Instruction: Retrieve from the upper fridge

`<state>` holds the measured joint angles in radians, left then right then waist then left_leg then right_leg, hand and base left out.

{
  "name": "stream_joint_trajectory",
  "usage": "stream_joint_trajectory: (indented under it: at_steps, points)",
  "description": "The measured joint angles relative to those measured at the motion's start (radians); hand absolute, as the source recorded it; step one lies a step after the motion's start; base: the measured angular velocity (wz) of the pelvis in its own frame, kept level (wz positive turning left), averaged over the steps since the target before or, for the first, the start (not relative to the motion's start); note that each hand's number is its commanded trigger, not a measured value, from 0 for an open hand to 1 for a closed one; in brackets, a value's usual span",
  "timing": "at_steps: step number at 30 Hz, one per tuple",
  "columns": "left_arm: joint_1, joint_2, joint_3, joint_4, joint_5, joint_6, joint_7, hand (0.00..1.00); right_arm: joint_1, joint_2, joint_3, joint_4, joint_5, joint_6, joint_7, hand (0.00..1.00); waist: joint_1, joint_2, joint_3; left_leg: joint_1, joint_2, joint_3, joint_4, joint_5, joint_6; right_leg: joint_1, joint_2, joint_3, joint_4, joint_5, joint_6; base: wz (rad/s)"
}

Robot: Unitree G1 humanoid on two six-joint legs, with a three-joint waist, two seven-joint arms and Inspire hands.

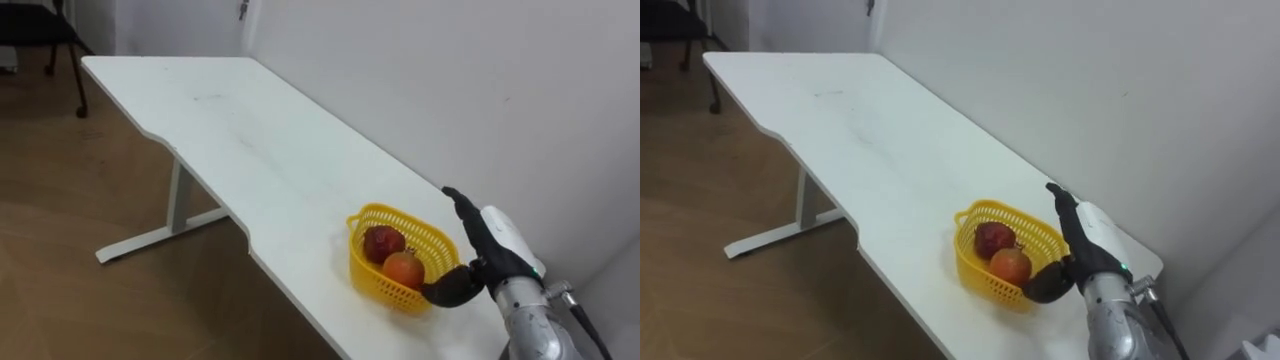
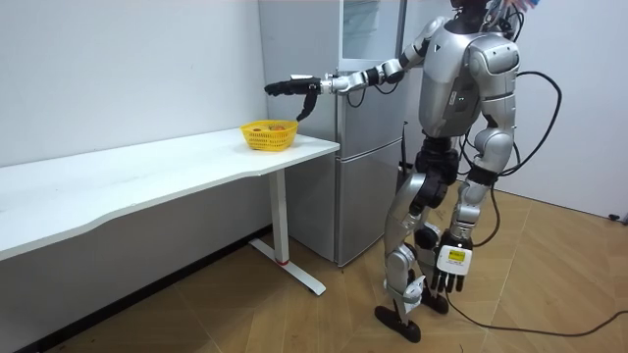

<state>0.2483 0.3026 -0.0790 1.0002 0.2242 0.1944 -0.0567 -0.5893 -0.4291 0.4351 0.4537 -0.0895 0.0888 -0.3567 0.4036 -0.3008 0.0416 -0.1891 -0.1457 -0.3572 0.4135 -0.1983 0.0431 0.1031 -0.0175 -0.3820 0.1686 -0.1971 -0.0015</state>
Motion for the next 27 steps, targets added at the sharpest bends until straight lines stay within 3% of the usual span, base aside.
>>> stream_joint_trajectory:
  at_steps: [2,6,10,14,15,16,18,21,27]
  points:
    - [0.004,-0.007,0.0,0.0,0.003,0.0,0.005,0.0,0.0,0.0,-0.011,-0.054,0.0,-0.002,-0.025,0.0,-0.008,0.004,-0.0007,0.005,0.001,0.002,0.0,0.0,0.0,0.0,0.0,0.012,0.0,0.0,0.0,0.0]
    - [0.019,-0.029,-0.001,0.0,0.009,-0.001,0.01,0.0,0.001,0.0,-0.047,-0.189,-0.001,-0.009,-0.084,0.0,-0.026,0.026,-0.0095,0.014,0.003,0.024,0.002,-0.003,0.005,0.003,0.001,0.056,0.001,0.0,0.0,-0.12]
    - [0.041,-0.048,0.047,0.003,0.011,-0.002,0.01,0.0,0.033,0.02,-0.079,-0.37,-0.043,-0.031,-0.125,0.0,-0.053,0.073,-0.0201,0.046,0.014,0.058,-0.008,-0.01,0.012,0.02,0.0,0.111,0.001,0.002,0.002,-0.28]
    - [0.041,-0.058,0.092,0.021,0.004,-0.023,0.026,0.0,0.069,0.044,-0.118,-0.477,-0.052,-0.065,-0.136,0.0,-0.076,0.112,-0.0227,0.08,0.031,0.093,-0.015,-0.015,0.015,0.041,-0.001,0.131,0.002,0.003,0.003,-0.31]
    - [0.044,-0.061,0.094,0.023,0.004,-0.031,0.026,0.0,0.084,0.045,-0.124,-0.505,-0.061,-0.074,-0.136,0.0,-0.086,0.125,-0.0298,0.083,0.031,0.109,-0.015,-0.017,0.017,0.042,-0.001,0.135,0.002,0.003,0.003,-0.26]
    - [0.045,-0.062,0.094,0.025,0.005,-0.036,0.025,0.0,0.091,0.048,-0.127,-0.524,-0.07,-0.074,-0.135,0.0,-0.092,0.131,-0.0321,0.086,0.032,0.112,-0.017,-0.017,0.017,0.042,-0.001,0.136,0.002,0.003,0.003,-0.32]
    - [0.047,-0.072,0.095,0.049,0.005,-0.053,0.025,0.0,0.117,0.083,-0.134,-0.604,-0.096,-0.084,-0.136,0.0,-0.108,0.155,-0.0325,0.102,0.047,0.145,-0.029,-0.017,0.017,0.047,-0.004,0.139,0.002,0.004,0.002,-0.44]
    - [0.053,-0.079,0.097,0.061,0.005,-0.073,0.015,0.0,0.166,0.088,-0.154,-0.691,-0.16,-0.124,-0.131,0.0,-0.153,0.172,-0.0319,0.115,0.051,0.159,-0.036,-0.017,0.018,0.054,-0.005,0.158,0.002,0.004,0.002,-0.24]
    - [0.062,-0.093,0.117,0.105,0.01,-0.118,0.008,0.0,0.229,0.09,-0.27,-0.861,-0.29,-0.2,-0.187,0.0,-0.21,0.178,-0.0347,0.146,0.062,0.198,-0.055,-0.019,0.019,0.056,-0.004,0.19,0.004,0.004,0.001,-0.19]
